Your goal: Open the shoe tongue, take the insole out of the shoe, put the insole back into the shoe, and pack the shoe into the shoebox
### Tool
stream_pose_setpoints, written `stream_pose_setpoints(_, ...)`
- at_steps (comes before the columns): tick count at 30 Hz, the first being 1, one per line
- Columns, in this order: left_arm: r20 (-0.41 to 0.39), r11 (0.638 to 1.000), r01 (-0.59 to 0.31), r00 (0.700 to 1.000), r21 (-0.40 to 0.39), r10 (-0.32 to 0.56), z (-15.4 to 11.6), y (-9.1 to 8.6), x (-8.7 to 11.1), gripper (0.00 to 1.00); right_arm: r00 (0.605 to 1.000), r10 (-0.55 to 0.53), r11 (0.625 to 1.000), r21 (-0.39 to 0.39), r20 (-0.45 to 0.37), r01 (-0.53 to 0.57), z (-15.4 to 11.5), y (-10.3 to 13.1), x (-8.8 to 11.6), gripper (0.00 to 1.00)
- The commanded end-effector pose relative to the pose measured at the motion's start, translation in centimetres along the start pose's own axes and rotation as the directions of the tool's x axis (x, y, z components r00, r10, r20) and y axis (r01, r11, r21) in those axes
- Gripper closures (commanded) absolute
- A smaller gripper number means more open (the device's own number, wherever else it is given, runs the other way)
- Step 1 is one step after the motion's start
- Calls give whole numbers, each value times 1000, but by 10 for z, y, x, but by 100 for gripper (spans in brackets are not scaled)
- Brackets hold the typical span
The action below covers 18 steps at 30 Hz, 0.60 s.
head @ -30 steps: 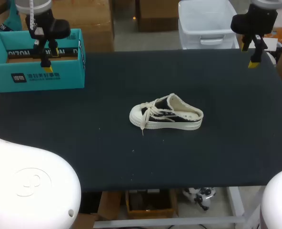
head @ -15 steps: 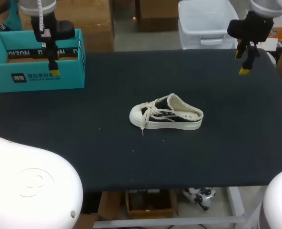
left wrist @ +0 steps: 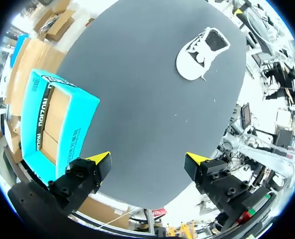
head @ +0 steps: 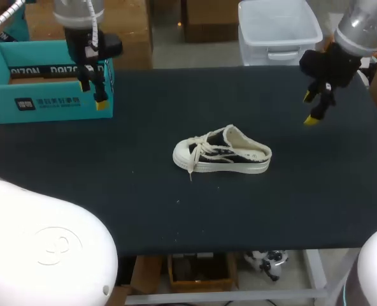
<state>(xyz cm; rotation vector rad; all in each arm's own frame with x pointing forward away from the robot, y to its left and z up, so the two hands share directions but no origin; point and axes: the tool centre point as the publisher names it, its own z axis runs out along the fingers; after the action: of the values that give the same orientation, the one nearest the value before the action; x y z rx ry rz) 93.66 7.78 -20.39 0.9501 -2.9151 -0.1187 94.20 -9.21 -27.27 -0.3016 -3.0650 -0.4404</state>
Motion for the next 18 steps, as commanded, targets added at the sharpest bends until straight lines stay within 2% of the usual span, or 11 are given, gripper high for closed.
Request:
stream_pose_setpoints(1, 4, 994, 107, 994, 14, -107, 2, 2, 15, 0, 992, 17, 996, -87, 122, -6, 20, -5, 9, 0)
stream_pose_setpoints(5, -39, 980, 196, 980, 14, -196, 5, 3, 24, 0, 992, 26, 992, -124, 125, -10, 35, 1, 12, 0)
stream_pose_setpoints(6, -15, 972, 237, 971, 4, -237, 6, 2, 26, 0, 994, 22, 992, -124, 111, -9, 39, 3, 13, 0)
stream_pose_setpoints(7, -5, 974, 226, 974, -15, -226, 6, 2, 26, 0, 994, 22, 992, -124, 111, -9, 39, 3, 13, 0)
stream_pose_setpoints(18, -5, 974, 226, 974, -15, -226, 6, 2, 26, 0, 994, 22, 992, -124, 111, -9, 39, 3, 13, 0)
